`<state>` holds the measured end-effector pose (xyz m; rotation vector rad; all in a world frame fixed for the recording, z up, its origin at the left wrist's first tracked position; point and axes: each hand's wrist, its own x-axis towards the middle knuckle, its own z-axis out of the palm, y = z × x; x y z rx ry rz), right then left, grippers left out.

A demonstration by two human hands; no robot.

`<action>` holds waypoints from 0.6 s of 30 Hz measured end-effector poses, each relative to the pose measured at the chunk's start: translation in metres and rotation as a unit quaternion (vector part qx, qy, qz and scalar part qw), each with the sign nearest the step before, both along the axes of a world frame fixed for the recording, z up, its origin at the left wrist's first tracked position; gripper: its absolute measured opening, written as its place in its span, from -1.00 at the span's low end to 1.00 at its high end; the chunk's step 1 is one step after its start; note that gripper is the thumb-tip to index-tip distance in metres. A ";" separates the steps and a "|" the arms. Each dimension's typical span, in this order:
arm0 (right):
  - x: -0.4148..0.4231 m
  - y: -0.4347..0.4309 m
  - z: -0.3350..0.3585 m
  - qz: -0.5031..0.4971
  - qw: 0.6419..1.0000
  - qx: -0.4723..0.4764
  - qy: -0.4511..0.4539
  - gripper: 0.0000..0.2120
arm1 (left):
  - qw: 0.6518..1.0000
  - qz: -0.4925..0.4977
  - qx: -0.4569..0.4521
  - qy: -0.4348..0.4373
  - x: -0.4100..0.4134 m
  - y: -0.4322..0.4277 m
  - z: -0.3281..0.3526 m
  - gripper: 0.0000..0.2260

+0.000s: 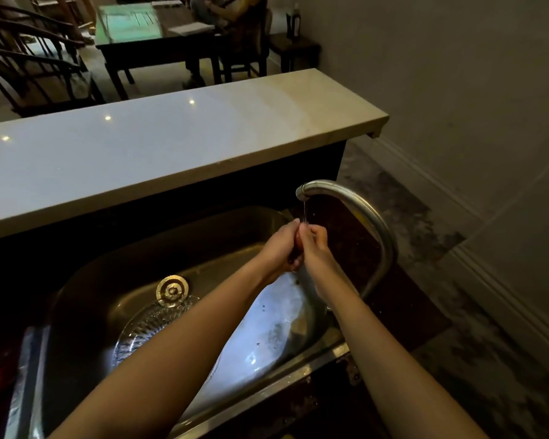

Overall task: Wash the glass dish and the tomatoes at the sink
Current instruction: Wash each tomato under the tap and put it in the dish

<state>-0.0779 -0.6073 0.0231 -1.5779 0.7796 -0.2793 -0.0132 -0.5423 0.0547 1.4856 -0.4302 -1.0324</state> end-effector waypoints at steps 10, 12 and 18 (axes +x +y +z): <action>0.014 -0.001 0.029 -0.030 0.993 -0.082 -0.074 -0.82 | 0.995 0.014 -0.046 0.082 0.009 -0.013 0.030 -0.68; 0.011 0.003 0.025 0.002 0.991 -0.118 -0.064 -0.77 | 0.998 -0.003 -0.018 0.057 0.014 -0.011 0.031 -0.67; 0.022 -0.010 0.046 -0.117 0.989 0.035 -0.079 -0.81 | 0.999 0.011 0.033 -0.025 0.006 -0.014 0.034 -0.61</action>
